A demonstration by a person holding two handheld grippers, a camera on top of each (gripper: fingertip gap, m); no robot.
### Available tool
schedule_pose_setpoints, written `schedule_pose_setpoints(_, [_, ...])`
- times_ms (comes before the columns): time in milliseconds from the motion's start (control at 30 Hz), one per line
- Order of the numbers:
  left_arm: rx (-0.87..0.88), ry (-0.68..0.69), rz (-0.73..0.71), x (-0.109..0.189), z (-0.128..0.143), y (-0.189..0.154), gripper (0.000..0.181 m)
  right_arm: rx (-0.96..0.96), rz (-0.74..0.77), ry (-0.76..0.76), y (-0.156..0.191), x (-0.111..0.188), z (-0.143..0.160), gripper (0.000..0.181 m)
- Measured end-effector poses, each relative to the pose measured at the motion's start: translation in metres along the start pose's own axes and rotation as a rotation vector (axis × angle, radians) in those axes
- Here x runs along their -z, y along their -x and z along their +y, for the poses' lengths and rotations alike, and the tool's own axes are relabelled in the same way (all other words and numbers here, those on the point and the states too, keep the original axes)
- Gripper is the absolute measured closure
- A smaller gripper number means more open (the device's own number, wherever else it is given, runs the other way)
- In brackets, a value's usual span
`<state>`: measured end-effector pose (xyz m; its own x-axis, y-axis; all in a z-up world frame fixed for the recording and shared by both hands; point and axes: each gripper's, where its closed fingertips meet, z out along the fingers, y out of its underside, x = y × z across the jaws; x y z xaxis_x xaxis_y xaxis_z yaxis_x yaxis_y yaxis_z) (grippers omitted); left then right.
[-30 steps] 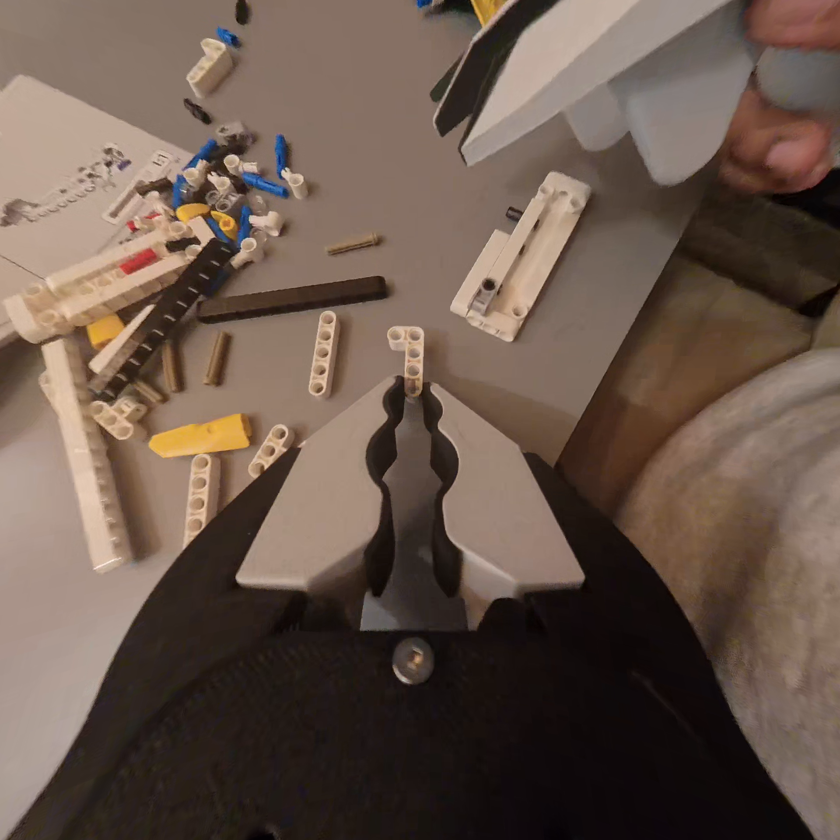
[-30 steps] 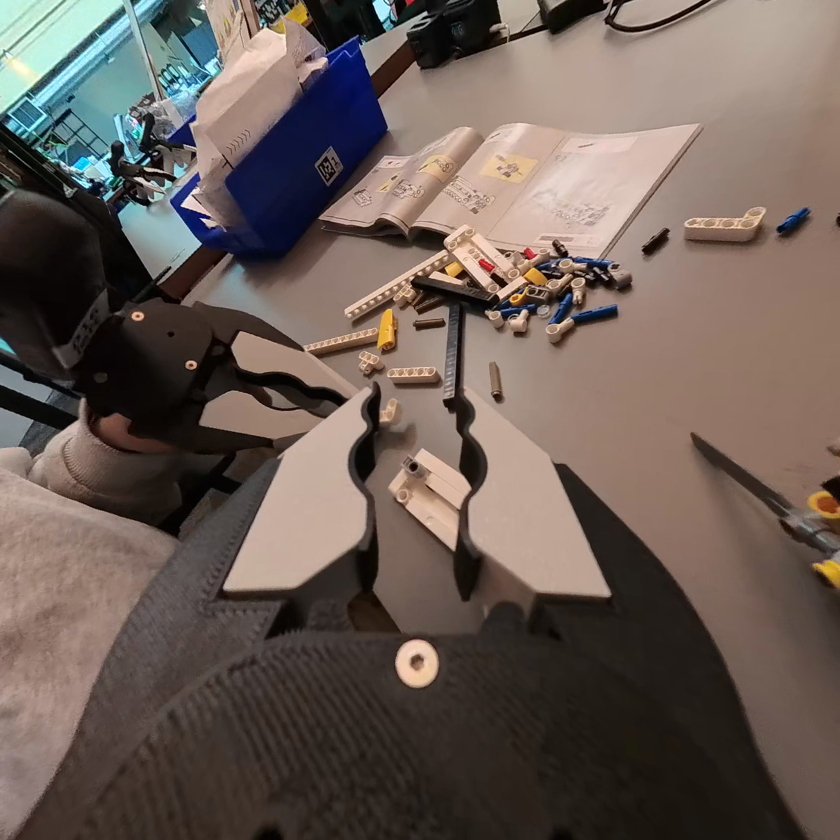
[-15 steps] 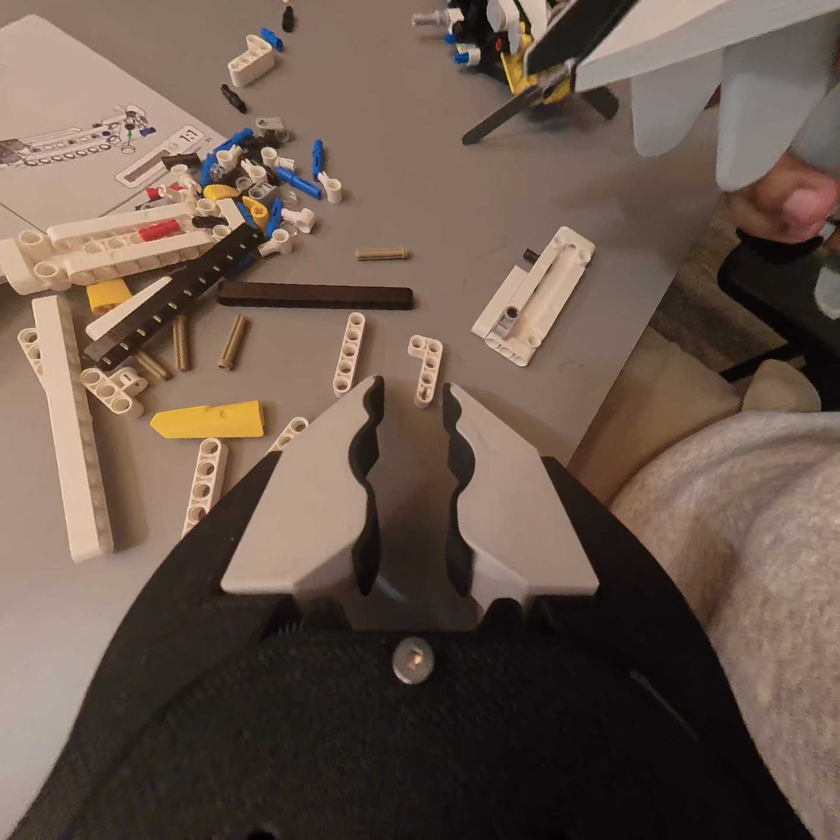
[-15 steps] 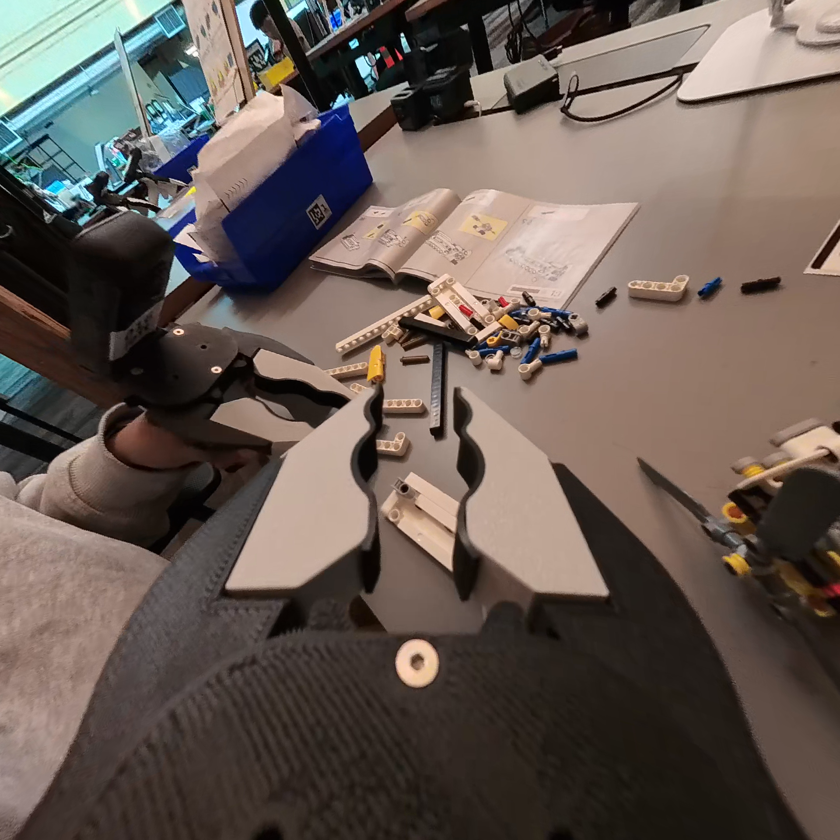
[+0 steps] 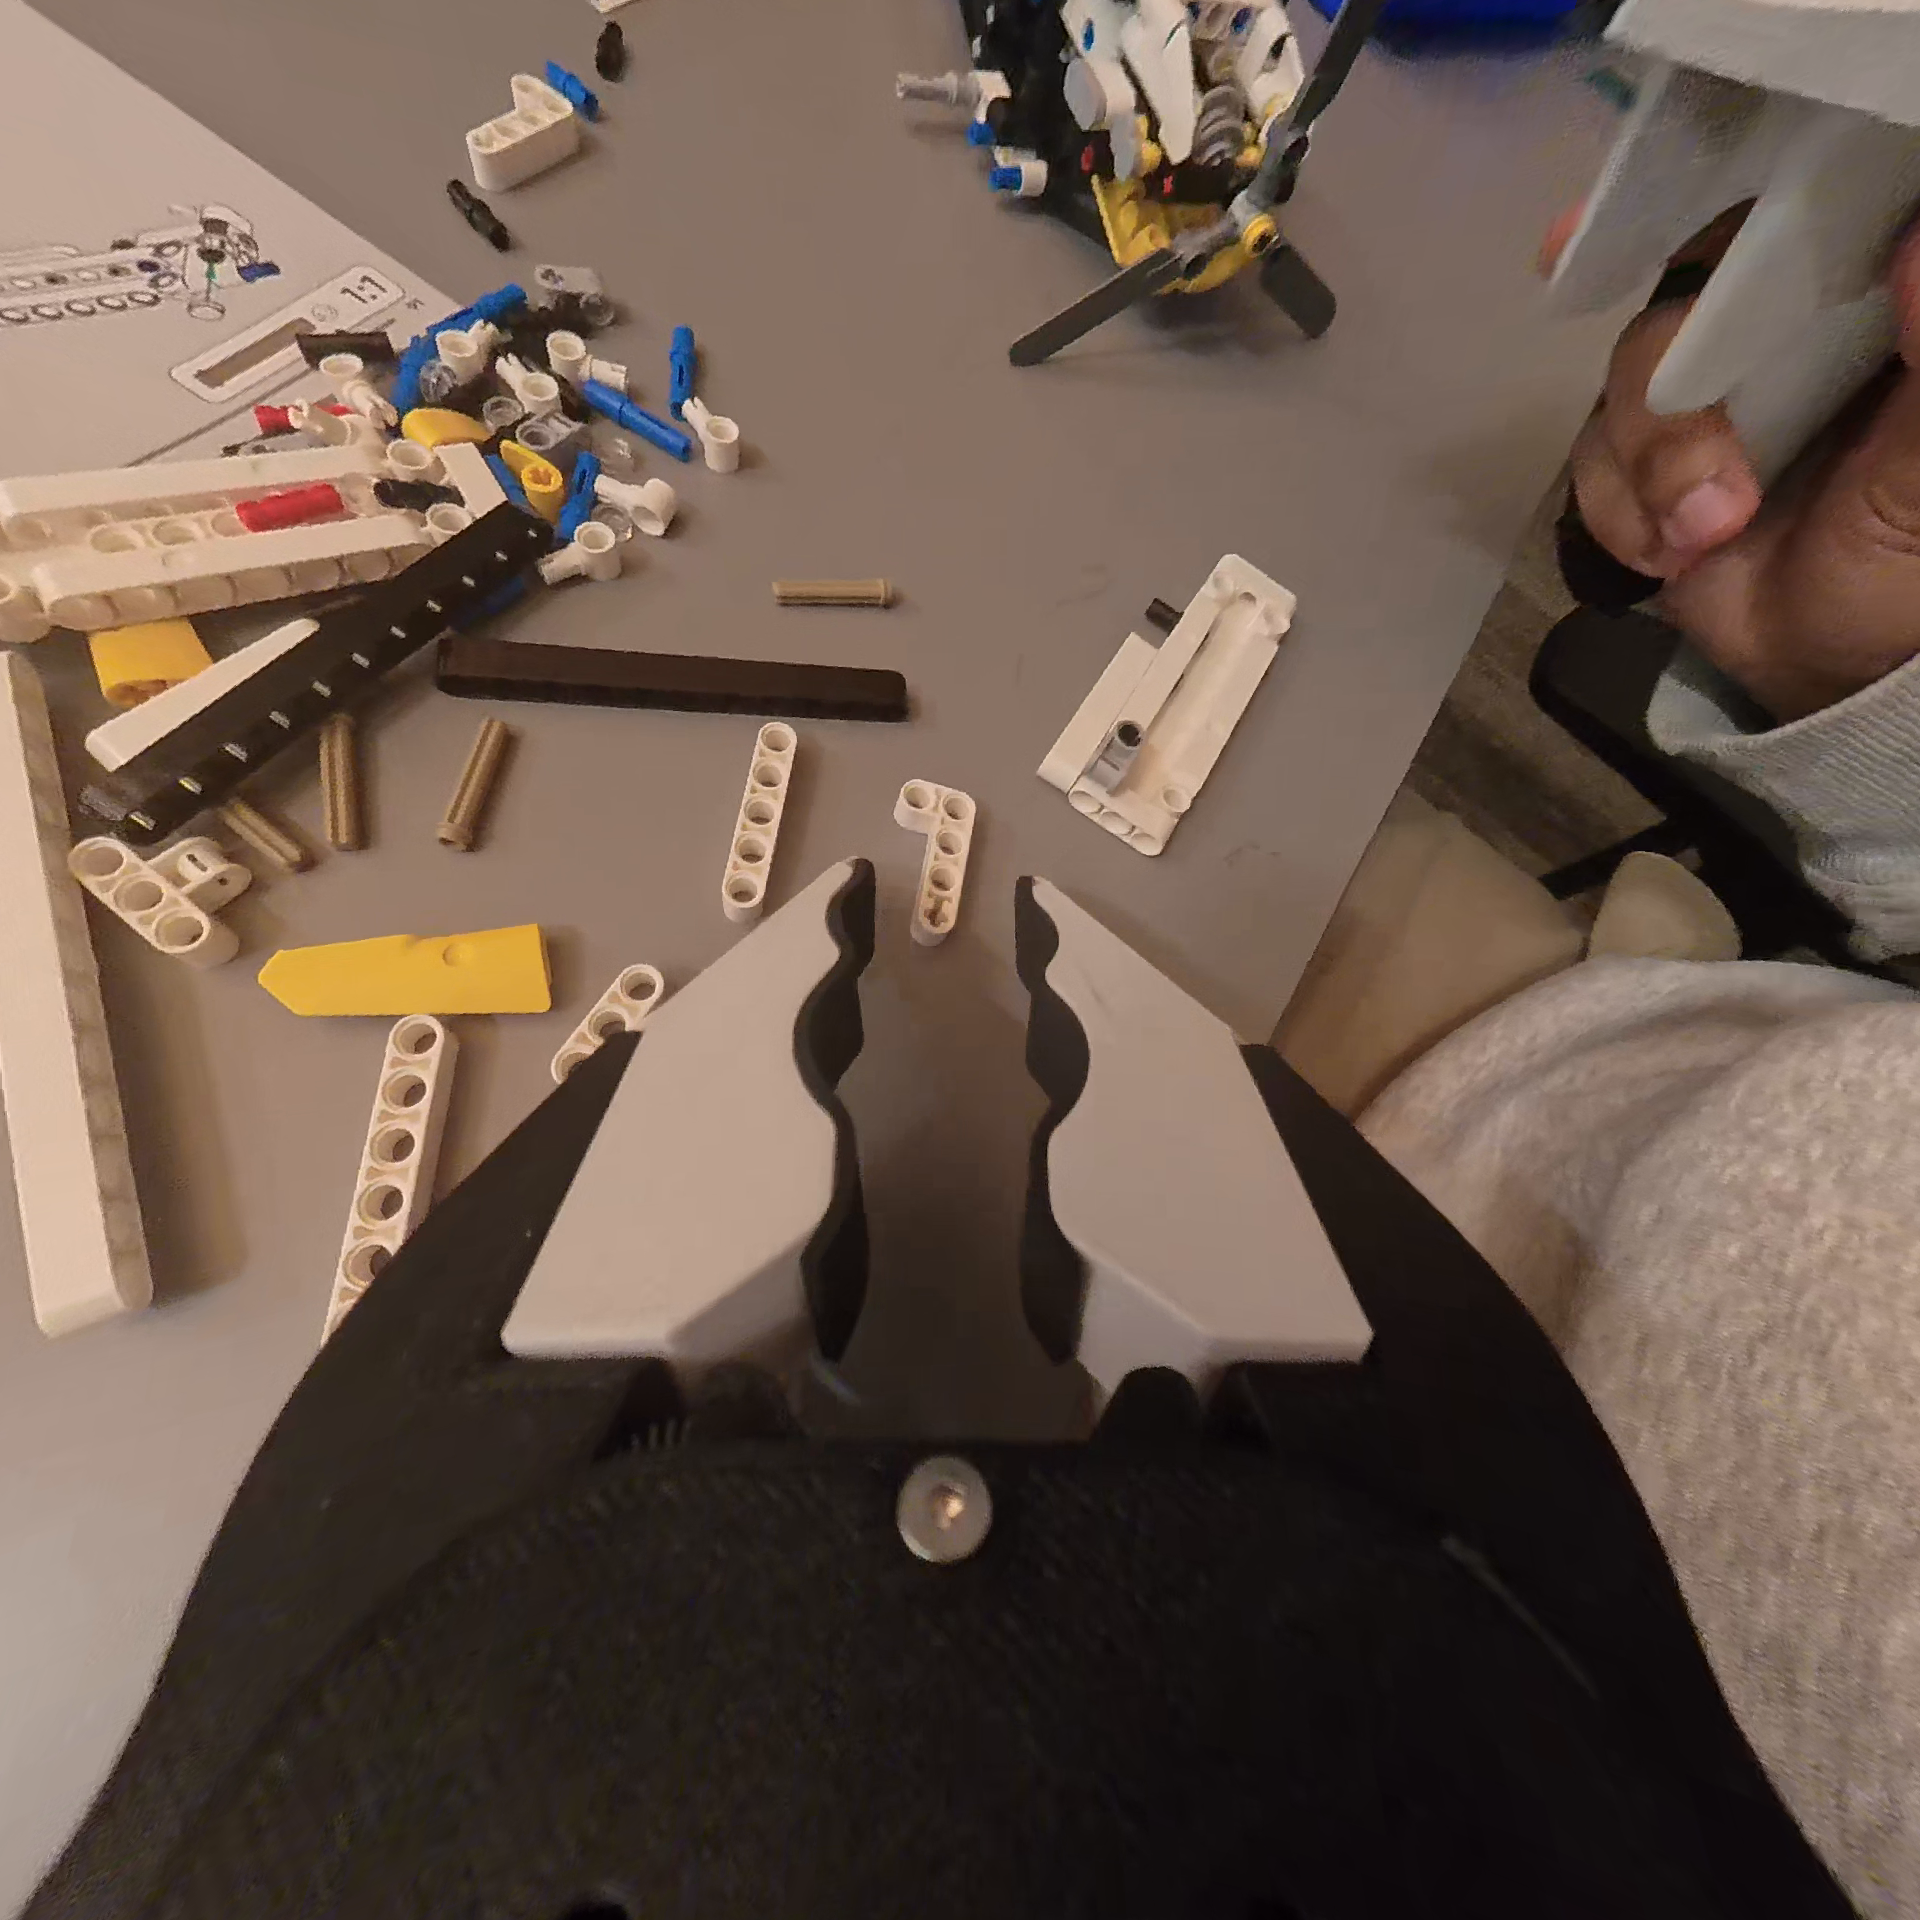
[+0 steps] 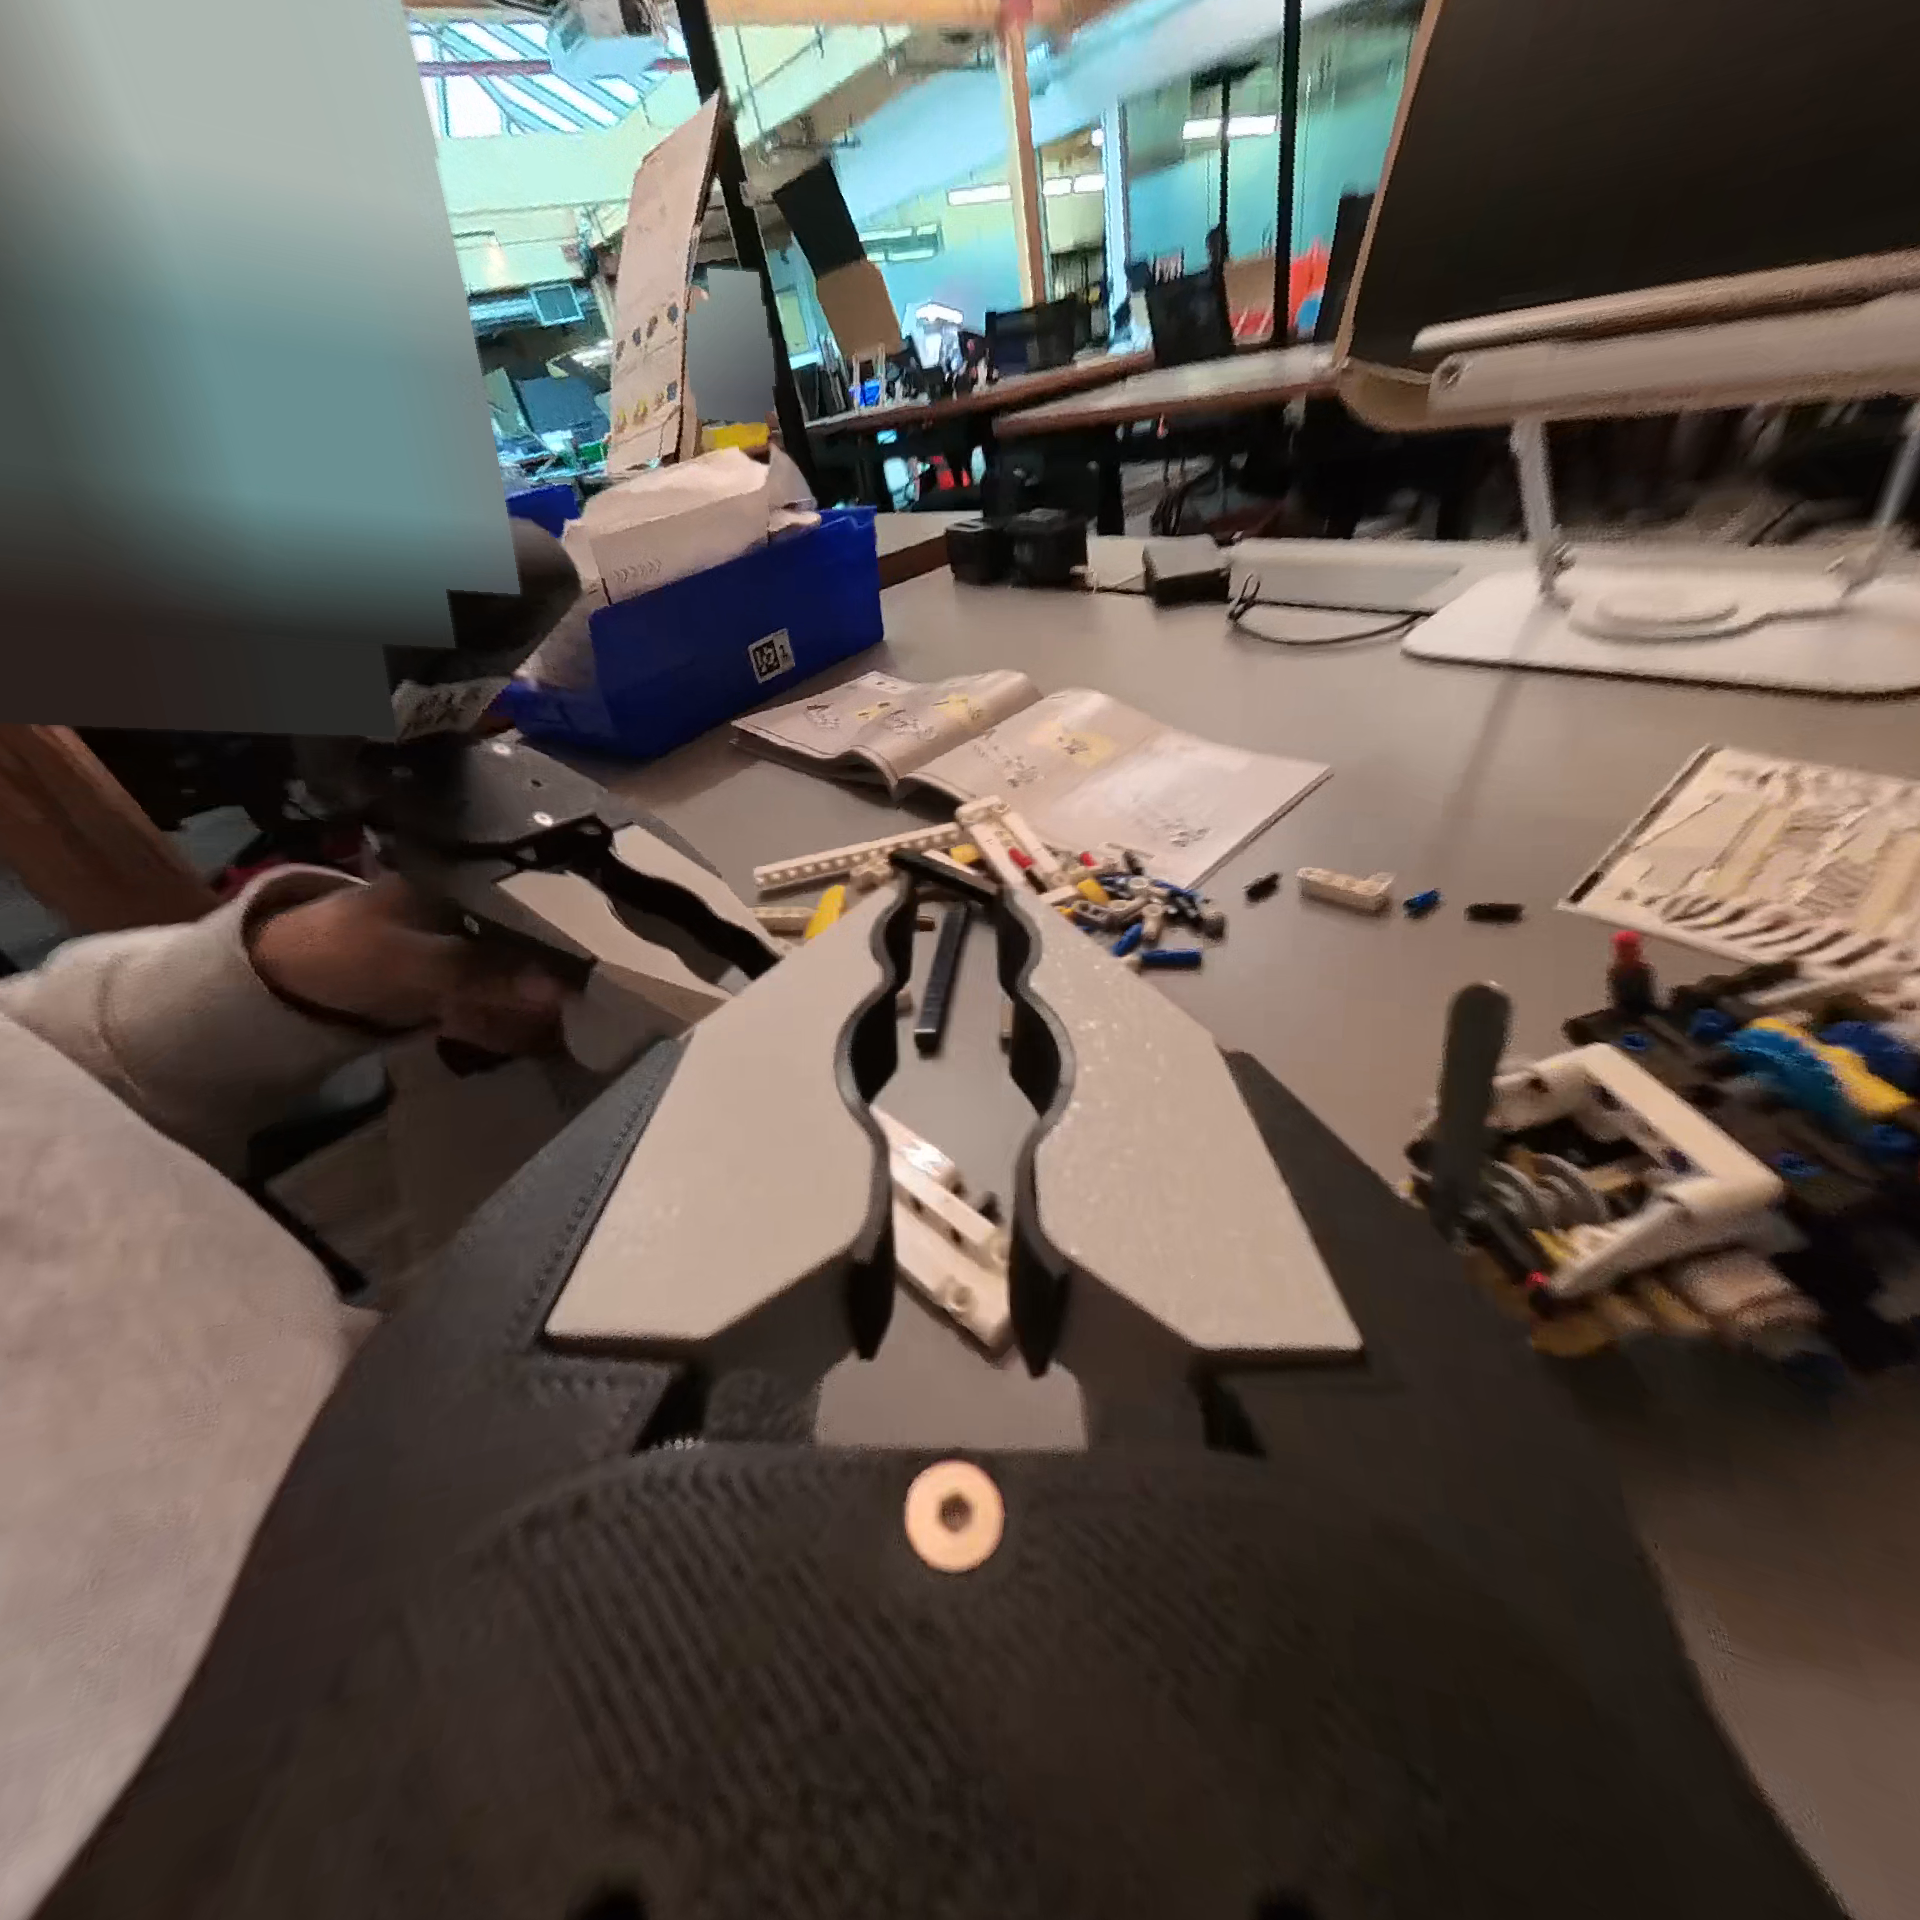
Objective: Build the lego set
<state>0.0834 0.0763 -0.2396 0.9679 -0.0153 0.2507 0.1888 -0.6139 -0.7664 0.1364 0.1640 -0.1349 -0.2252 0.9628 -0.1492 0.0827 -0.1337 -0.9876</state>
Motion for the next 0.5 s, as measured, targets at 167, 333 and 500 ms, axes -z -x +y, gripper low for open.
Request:
schedule_pose_setpoints(167, [0.0,-0.001,-0.037,-0.001,0.0,0.004,0.162,0.093,0.215,-0.159,-0.046,0.048,-0.021,0.181])
schedule_pose_setpoints(333, [0.078,-0.02,-0.006,0.001,-0.002,0.007,0.168,-0.27,0.435,0.053,-0.128,0.076,0.025,0.174])
schedule_pose_setpoints(500, [0.118,-0.041,0.037,0.002,-0.005,0.005,0.166,-0.307,0.481,0.154,-0.14,0.071,0.053,0.181])
